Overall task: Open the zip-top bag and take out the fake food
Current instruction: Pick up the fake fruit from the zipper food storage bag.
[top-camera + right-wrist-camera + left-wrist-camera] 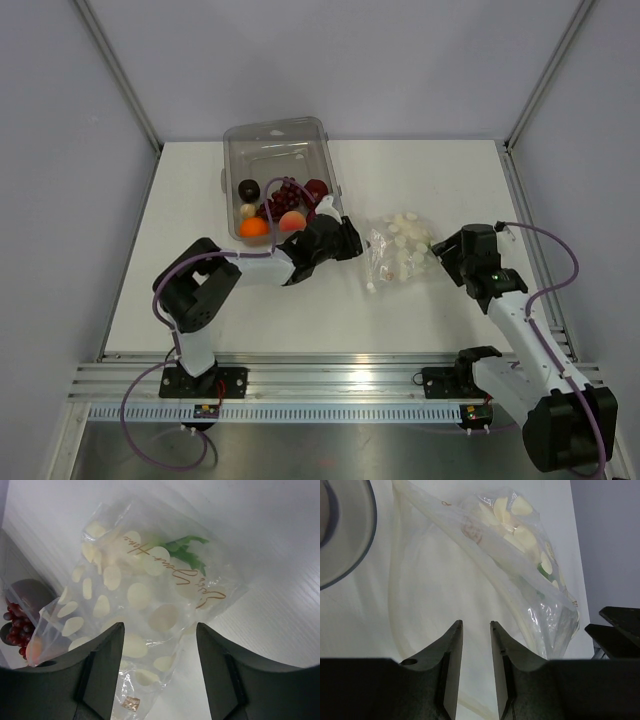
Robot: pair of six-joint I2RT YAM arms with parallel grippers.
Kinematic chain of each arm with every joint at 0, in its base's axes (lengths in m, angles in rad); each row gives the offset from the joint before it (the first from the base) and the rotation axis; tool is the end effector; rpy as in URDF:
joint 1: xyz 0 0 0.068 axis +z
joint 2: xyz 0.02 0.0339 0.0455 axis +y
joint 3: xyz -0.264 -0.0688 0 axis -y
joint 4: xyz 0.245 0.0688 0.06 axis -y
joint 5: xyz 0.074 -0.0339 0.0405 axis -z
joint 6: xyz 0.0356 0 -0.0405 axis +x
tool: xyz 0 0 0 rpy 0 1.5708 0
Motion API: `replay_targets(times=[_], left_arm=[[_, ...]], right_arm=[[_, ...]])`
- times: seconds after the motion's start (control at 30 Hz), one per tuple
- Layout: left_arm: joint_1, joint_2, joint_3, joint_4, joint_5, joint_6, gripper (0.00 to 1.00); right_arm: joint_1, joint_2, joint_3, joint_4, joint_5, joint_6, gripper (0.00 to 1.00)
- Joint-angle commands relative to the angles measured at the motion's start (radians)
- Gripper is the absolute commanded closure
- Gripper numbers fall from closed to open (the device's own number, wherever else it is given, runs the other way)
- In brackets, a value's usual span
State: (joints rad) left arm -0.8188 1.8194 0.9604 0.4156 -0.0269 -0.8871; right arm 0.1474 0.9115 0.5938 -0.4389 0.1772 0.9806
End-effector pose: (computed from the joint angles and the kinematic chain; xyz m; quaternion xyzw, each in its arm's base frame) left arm 0.2667 -0.2837 0.1760 -0.0360 0.8445 -0.3949 0.3600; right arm 0.1879 0.0216 0.2278 0.4022 0.8223 0.1422 0.3767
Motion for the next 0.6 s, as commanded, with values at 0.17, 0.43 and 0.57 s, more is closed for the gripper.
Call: replay_targets(times=[0.17, 0.43, 0.57], left_arm=[[-0.003, 0.017, 0.006, 0.112, -0.015, 0.004, 0.68], [-0.003, 0.015, -0.078, 0.236, 0.016, -0.048, 0.64], [-0.003, 0.02, -0.133, 0.319, 0.057, -0.092, 0.61]], right_arm=[[-0.005, 0.062, 0.182, 0.018, 0.085, -0.151, 0.31], [-0.006, 0.294, 0.308, 0.144, 0.007, -0.281, 0.28], [-0.006, 0.413, 0.35, 0.213, -0.045, -0.313, 0.28]])
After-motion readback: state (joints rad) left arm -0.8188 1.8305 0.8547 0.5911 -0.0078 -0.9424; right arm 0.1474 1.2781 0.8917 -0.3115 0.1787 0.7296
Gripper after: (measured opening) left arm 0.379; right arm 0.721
